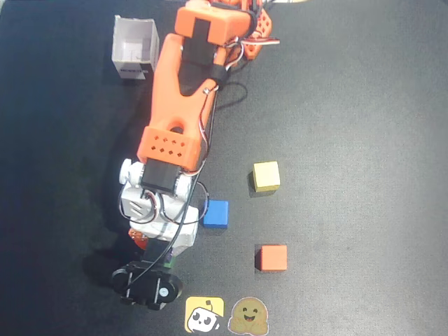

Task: Put the purple cube on top of the green cube.

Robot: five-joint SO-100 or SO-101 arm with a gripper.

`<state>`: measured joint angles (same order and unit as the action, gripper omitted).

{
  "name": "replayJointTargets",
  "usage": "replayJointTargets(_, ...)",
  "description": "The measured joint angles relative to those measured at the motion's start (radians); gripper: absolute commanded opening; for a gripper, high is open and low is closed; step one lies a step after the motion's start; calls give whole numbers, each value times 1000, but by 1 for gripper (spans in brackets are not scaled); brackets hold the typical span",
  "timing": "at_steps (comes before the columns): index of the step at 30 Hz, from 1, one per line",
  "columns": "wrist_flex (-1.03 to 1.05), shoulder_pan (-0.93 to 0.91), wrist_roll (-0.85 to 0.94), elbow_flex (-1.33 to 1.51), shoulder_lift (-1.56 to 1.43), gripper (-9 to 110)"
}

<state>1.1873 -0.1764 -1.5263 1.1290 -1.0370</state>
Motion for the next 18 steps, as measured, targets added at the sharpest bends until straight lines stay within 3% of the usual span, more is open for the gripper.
replayJointTargets(18, 25, -9, -2, -135, 57, 11)
